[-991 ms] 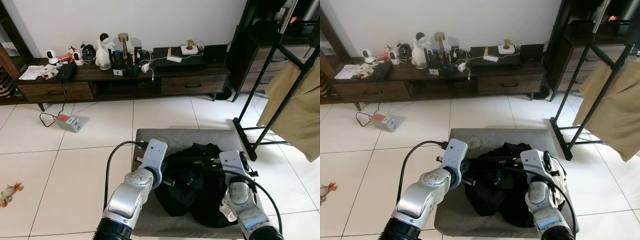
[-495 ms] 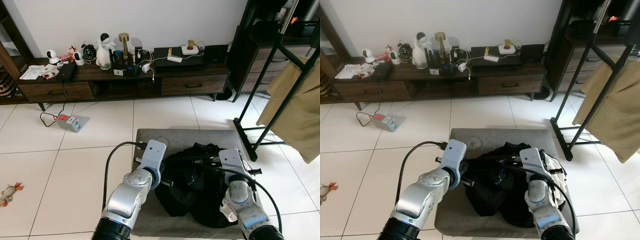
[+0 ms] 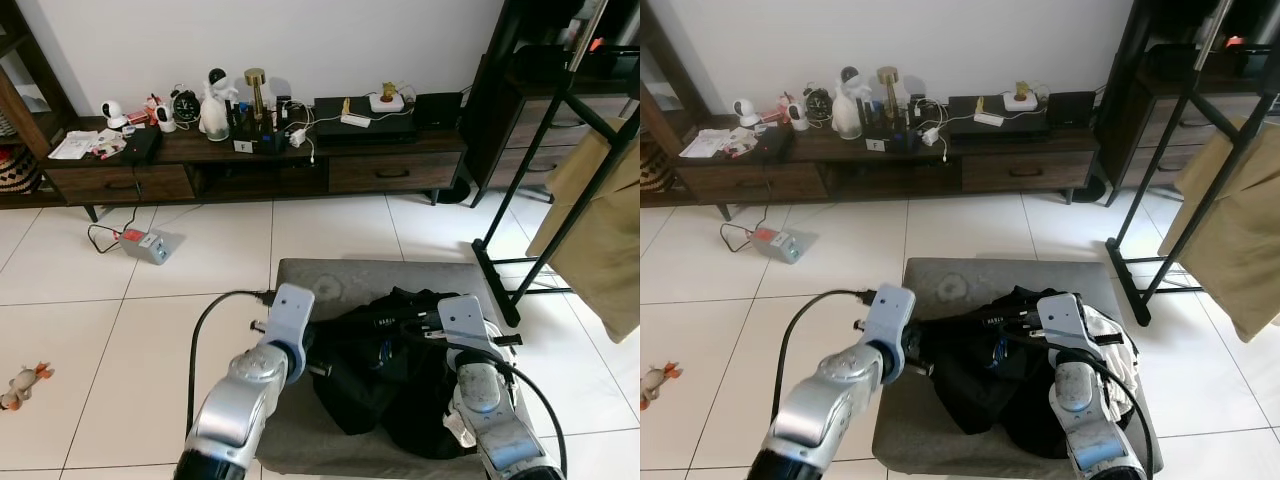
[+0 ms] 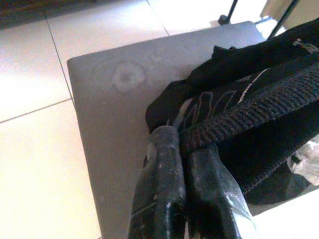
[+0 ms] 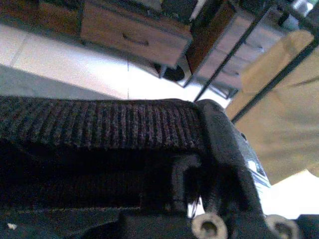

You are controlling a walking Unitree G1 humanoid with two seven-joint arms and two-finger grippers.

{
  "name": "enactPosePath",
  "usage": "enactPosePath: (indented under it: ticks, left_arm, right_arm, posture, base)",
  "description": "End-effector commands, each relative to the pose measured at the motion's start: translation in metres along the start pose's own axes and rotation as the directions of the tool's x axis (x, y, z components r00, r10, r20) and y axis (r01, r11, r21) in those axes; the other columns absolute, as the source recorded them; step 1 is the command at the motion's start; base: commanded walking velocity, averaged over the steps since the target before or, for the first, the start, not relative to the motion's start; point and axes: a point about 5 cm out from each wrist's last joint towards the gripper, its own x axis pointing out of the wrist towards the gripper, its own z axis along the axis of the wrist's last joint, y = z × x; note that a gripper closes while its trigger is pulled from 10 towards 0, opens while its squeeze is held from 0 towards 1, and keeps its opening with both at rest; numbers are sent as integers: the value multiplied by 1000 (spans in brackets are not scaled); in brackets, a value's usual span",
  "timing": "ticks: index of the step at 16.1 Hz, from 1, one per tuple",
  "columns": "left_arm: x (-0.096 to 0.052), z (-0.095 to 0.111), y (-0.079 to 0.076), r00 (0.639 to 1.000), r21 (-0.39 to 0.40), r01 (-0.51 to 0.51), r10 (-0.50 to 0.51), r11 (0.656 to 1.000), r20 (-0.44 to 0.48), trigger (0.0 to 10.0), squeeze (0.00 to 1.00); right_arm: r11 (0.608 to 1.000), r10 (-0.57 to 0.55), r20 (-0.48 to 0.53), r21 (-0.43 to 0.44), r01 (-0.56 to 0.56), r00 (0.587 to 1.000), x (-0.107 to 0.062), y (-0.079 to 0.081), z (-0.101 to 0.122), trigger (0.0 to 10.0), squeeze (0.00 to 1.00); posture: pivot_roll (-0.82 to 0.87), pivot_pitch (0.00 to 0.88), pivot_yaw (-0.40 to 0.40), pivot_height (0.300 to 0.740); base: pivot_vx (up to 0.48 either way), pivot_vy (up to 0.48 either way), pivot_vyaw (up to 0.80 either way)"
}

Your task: Hang hanger

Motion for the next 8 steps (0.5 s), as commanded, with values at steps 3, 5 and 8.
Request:
enactPosePath:
  ticks: [3,5,8]
  left_arm:
    - [-9,-1,11,997,-23,-43,44,999,58,0,0]
    - [-10,6,6,990,-12,-31,32,999,135,10000,0]
    - [-22,6,-13,978,-141,148,-124,979,170,10000,1000]
  right_arm:
    - [998,-13,38,66,10,999,-6,-8,9,0,0]
    - [997,27,54,64,-30,998,-8,-2,15,0,0]
    - [993,100,35,63,-102,994,-15,6,12,0,0]
  posture:
    - [74,72,-25,740]
    - [70,84,-32,740]
    - [70,96,-37,740]
  base:
    - [0,0,0]
    - [0,0,0]
    - [0,0,0]
